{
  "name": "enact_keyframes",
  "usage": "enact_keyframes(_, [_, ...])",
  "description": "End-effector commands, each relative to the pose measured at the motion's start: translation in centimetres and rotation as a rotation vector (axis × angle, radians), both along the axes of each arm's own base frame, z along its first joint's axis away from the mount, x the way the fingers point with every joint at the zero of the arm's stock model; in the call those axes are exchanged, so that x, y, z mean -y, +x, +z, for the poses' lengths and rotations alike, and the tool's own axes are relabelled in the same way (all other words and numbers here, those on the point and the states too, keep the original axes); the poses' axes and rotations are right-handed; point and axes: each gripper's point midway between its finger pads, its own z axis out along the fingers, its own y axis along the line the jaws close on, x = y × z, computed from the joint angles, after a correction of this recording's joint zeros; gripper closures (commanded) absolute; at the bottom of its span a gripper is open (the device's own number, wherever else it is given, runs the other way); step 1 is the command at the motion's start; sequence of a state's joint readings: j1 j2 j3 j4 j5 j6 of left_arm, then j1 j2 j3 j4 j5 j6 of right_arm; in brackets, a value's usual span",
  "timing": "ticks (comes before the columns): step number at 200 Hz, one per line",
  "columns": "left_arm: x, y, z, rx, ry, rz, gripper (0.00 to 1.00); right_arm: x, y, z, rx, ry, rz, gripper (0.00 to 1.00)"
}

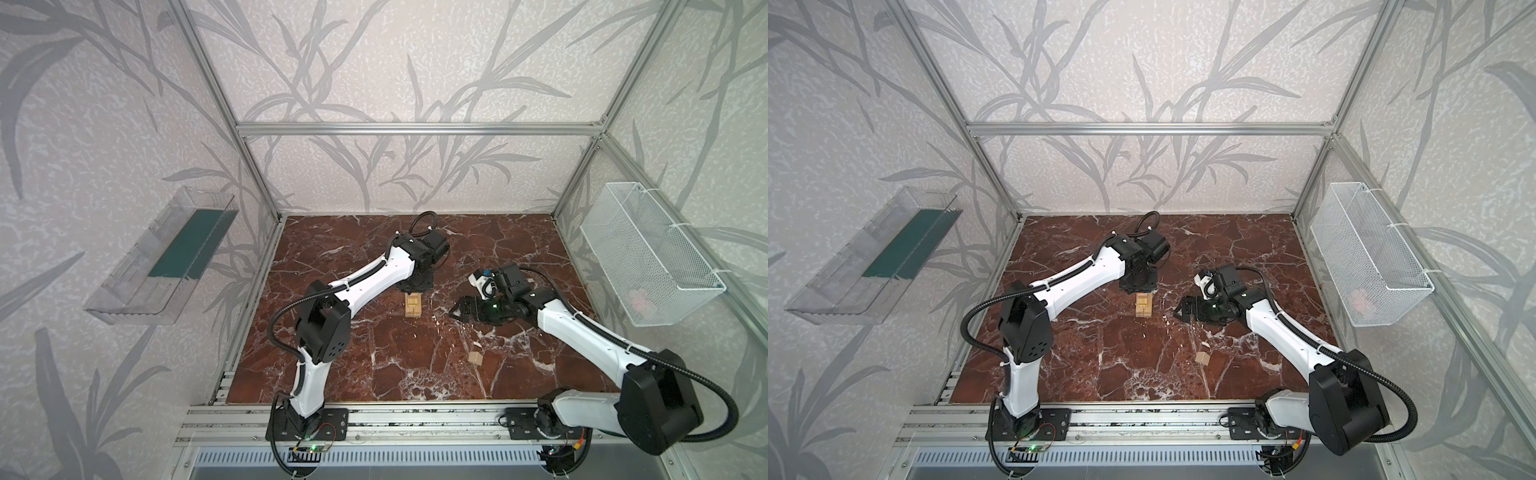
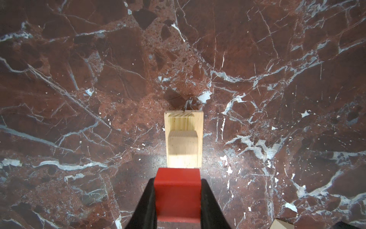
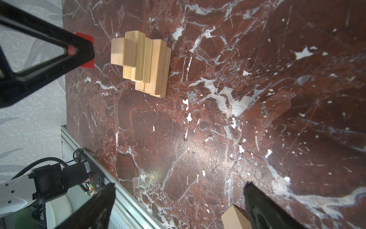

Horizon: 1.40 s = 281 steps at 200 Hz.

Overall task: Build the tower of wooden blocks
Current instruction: 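Lower the red cube against the placed wooden cube with the left gripper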

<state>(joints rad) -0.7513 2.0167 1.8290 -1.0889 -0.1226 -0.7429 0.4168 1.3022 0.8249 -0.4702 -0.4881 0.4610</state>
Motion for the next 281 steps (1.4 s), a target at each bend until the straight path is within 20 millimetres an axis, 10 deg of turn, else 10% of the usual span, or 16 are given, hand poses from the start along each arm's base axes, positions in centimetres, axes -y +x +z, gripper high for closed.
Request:
enact_keyframes(1, [-1.0, 0.4, 0.2, 0.002, 0.073, -0.013, 0.89, -0.3, 0.6, 0.6, 0.013, 0.022, 0.001, 0.01])
enact_keyframes(281, [-0.5, 1.1, -2.8, -0.036, 0.102, 0.008, 0.81, 0.0, 0.6, 0.3, 0.005, 0.029, -0.012, 0.01])
